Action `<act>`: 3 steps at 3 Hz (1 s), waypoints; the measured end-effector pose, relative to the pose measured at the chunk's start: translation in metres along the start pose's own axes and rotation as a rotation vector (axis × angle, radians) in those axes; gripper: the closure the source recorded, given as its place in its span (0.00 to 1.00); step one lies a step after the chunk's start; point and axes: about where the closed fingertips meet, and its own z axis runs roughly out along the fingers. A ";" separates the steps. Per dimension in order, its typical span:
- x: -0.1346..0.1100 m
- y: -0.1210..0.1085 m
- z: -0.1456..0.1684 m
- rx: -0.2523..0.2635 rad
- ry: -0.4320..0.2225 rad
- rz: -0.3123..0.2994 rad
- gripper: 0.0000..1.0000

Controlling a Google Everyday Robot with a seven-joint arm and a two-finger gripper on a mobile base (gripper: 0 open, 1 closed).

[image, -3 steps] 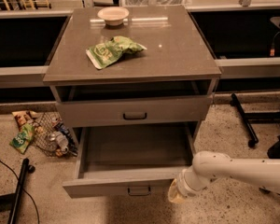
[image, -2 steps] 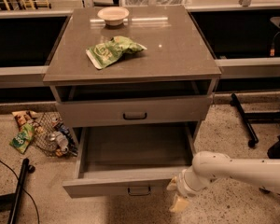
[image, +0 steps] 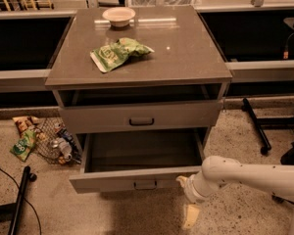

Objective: Close middle drawer

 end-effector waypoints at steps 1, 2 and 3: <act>0.001 -0.035 0.000 0.033 0.006 -0.051 0.19; 0.003 -0.075 -0.009 0.094 0.007 -0.089 0.41; 0.008 -0.121 -0.025 0.181 -0.007 -0.104 0.70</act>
Offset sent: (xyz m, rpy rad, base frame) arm 0.1330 -0.0192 0.0139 -0.0132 -0.2278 0.0436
